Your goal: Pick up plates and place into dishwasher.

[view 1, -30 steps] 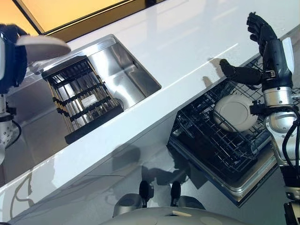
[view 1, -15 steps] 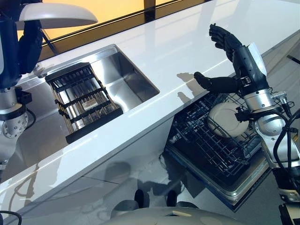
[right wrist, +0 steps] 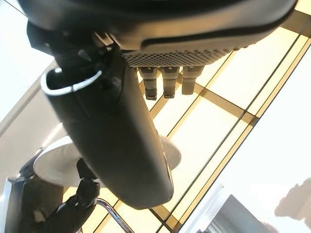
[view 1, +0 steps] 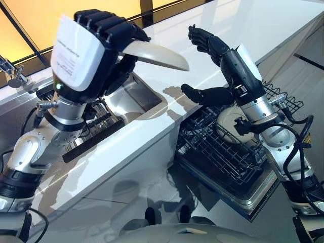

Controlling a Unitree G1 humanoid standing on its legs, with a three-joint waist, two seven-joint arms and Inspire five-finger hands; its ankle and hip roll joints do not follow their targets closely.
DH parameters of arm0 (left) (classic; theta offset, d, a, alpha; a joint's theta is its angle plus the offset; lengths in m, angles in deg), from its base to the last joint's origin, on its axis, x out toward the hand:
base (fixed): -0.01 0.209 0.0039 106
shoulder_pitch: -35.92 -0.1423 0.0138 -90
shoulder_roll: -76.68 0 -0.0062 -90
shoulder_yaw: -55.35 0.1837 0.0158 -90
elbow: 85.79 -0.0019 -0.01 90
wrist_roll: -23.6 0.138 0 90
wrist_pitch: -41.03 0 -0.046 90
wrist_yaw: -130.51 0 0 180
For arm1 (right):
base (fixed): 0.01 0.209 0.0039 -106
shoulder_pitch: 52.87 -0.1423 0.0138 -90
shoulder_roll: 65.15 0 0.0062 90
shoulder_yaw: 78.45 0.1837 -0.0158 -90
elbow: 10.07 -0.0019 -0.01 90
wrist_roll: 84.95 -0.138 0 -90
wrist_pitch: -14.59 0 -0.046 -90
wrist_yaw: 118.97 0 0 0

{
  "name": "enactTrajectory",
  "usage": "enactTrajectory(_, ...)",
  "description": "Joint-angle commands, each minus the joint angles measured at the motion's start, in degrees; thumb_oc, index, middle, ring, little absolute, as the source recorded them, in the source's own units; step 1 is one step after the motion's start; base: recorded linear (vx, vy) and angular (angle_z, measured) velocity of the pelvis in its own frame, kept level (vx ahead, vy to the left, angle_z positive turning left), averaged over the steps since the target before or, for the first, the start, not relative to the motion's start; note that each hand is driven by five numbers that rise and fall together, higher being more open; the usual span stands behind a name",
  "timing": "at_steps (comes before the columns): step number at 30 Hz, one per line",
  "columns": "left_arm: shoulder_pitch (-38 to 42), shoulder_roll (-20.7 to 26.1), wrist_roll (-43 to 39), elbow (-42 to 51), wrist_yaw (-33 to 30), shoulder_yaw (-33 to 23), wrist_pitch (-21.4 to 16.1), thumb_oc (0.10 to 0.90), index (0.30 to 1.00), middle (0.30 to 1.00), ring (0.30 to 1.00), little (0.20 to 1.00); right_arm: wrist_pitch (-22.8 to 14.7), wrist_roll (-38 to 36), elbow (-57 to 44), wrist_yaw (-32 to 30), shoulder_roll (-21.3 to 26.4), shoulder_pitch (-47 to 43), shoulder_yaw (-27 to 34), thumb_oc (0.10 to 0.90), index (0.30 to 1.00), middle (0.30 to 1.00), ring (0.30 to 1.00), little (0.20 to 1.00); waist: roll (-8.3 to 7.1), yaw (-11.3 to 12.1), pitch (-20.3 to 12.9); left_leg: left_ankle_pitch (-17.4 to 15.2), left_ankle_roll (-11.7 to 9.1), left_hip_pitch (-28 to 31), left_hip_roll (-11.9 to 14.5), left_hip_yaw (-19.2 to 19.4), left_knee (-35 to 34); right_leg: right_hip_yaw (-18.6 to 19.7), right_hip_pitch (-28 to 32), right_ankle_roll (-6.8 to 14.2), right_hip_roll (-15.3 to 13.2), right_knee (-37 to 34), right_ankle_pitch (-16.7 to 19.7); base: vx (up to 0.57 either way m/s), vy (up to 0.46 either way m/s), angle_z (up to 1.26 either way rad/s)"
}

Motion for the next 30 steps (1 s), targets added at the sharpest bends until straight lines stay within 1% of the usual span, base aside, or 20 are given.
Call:
enactTrajectory(1, 8.9, -1.7, -5.3, -1.1, -1.2, 1.3, -1.3, 0.1, 0.3, 0.3, 0.3, 0.2, -5.0, 0.0, -3.7, -1.0, -1.2, -9.1, -0.5, 0.8, 0.9, 0.9, 0.9, 0.9, 0.02, 0.1, -6.9, -6.9, 0.3, 0.1, -2.9, 1.3, 1.3, -1.8, -1.1, 2.4, 3.0, 9.4, -10.6, -0.04, 0.001, 0.0)
enactTrajectory(4, 10.0, -3.2, -6.3, -0.3, 0.5, 3.3, -1.9, 0.1, 0.3, 0.3, 0.3, 0.2, -4.0, 0.5, -3.9, -1.1, -2.0, -10.7, -2.6, 0.8, 0.9, 0.9, 0.9, 0.9, -0.19, 0.2, -6.7, -8.1, 0.9, -0.3, -3.3, 1.9, 3.5, -1.3, -1.1, 2.2, 2.9, 9.5, -10.6, -0.02, 0.0, -0.01)
enactTrajectory(8, 10.6, -4.3, -7.8, 1.2, 2.6, 4.5, -2.5, 0.1, 0.3, 0.3, 0.3, 0.2, -3.0, 1.1, -4.3, -1.2, -2.7, -11.1, -3.7, 0.8, 0.9, 0.9, 0.9, 0.9, -0.28, 0.2, -6.7, -8.3, 0.9, -0.2, -3.5, 2.1, 3.7, -1.1, -0.8, 2.3, 3.0, 8.5, -9.9, 0.0, 0.002, -0.01)
enactTrajectory(9, 10.7, -4.8, -7.9, 1.7, 3.1, 5.0, -2.9, 0.1, 0.3, 0.3, 0.3, 0.2, -2.5, 1.9, -4.2, -1.6, -3.1, -11.1, -4.1, 0.446, 0.596, 0.596, 0.596, 0.546, -0.22, 0.2, -6.8, -8.0, 0.8, 0.0, -3.5, 2.0, 3.0, -1.0, -0.6, 2.4, 3.1, 7.8, -9.5, 0.0, 0.008, -0.04)
enactTrajectory(10, 10.9, -5.2, -8.3, 2.0, 3.6, 5.4, -3.1, 0.1, 0.3, 0.3, 0.3, 0.2, -2.1, 2.2, -4.2, -2.1, -3.4, -11.1, -4.4, 0.385, 0.545, 0.545, 0.545, 0.485, -0.18, 0.2, -6.8, -7.6, 0.7, 0.1, -3.4, 2.0, 2.4, -1.1, -0.6, 2.5, 3.2, 7.4, -9.2, 0.0, 0.008, -0.04)
enactTrajectory(11, 11.1, -5.6, -8.1, 2.1, 4.0, 5.8, -3.4, 0.1, 0.3, 0.3, 0.3, 0.2, -1.9, 2.6, -4.1, -2.5, -3.6, -11.1, -4.5, 0.1, 0.3, 0.3, 0.3, 0.2, -0.13, 0.2, -6.9, -7.3, 0.6, 0.2, -3.4, 2.0, 1.8, -1.1, -0.5, 2.5, 3.3, 7.0, -8.9, 0.0, 0.0, 0.0)
enactTrajectory(16, 11.8, -6.7, -9.0, 2.5, 4.8, 7.0, -4.5, 0.1, 0.3, 0.3, 0.3, 0.2, -0.7, 2.6, -3.6, -4.0, -4.3, -11.2, -4.6, 0.1, 0.3, 0.3, 0.3, 0.2, -0.03, 0.2, -7.1, -6.5, 0.2, 0.1, -3.3, 1.9, 0.7, -1.4, -0.6, 2.7, 3.4, 6.4, -8.5, 0.0, 0.0, 0.0)
enactTrajectory(18, 11.8, -7.1, -9.1, 2.9, 4.4, 7.1, -4.5, 0.1, 0.3, 0.3, 0.3, 0.2, -1.0, 1.1, -3.3, -4.3, -4.6, -11.3, -4.6, 0.1, 0.3, 0.3, 0.3, 0.2, -0.02, 0.2, -7.1, -6.6, 0.3, -0.1, -3.3, 1.9, 0.8, -1.4, -0.8, 2.7, 3.4, 6.3, -8.5, 0.0, 0.0, 0.0)
enactTrajectory(20, 11.4, -7.5, -9.0, 3.1, 4.6, 7.1, -5.0, 0.1, 0.3, 0.3, 0.3, 0.2, -0.5, 1.8, -2.9, -6.2, -5.0, -11.2, -4.6, 0.1, 0.3, 0.3, 0.3, 0.2, -0.05, 0.4, -7.0, -6.8, 0.3, -0.2, -3.4, 1.9, 1.3, -1.3, -0.7, 2.6, 3.3, 6.1, -8.4, 0.0, 0.0, 0.0)
enactTrajectory(22, 11.0, -7.9, -8.4, 3.2, 4.2, 7.4, -4.8, 0.1, 0.3, 0.3, 0.3, 0.2, -0.6, 0.7, -2.5, -7.8, -5.6, -11.1, -4.7, 0.1, 0.3, 0.3, 0.3, 0.2, -0.04, 0.4, -6.9, -6.9, 0.5, -0.2, -3.5, 1.9, 1.2, -1.3, -0.7, 2.6, 3.3, 5.9, -8.4, 0.0, 0.0, 0.0)
enactTrajectory(23, 10.8, -8.2, -7.6, 3.4, 3.9, 7.5, -4.5, 0.1, 0.3, 0.3, 0.3, 0.2, -1.0, 1.4, -2.2, -8.9, -6.0, -10.8, -4.7, 0.1, 0.3, 0.3, 0.3, 0.2, -0.01, 0.5, -6.9, -6.8, 0.5, -0.1, -3.5, 1.9, 1.1, -1.4, -0.6, 2.6, 3.3, 5.9, -8.4, 0.0, 0.0, 0.0)
enactTrajectory(26, 10.4, -8.1, -5.6, 3.2, 1.0, 7.4, -3.6, 0.1, 0.3, 0.3, 0.3, 0.2, -2.0, 2.5, -1.6, -12.6, -6.7, -9.5, -3.4, 0.1, 0.3, 0.3, 0.3, 0.2, 0.13, 0.4, -6.9, -6.5, 0.4, -0.1, -3.3, 1.8, 0.3, -1.4, -0.4, 2.7, 3.4, 5.6, -8.3, 0.0, 0.0, 0.0)
enactTrajectory(30, 9.6, -7.9, -4.6, 3.3, -1.7, 5.9, -3.3, 0.1, 0.3, 0.3, 0.3, 0.2, -2.8, 4.2, -1.3, -15.5, -6.7, -7.7, -1.0, 0.1, 0.3, 0.3, 0.3, 0.2, 0.25, 0.2, -7.1, -6.3, 0.2, -0.4, -3.1, 1.7, 0.1, -1.5, -0.6, 2.8, 3.5, 5.3, -8.1, 0.0, 0.0, 0.0)
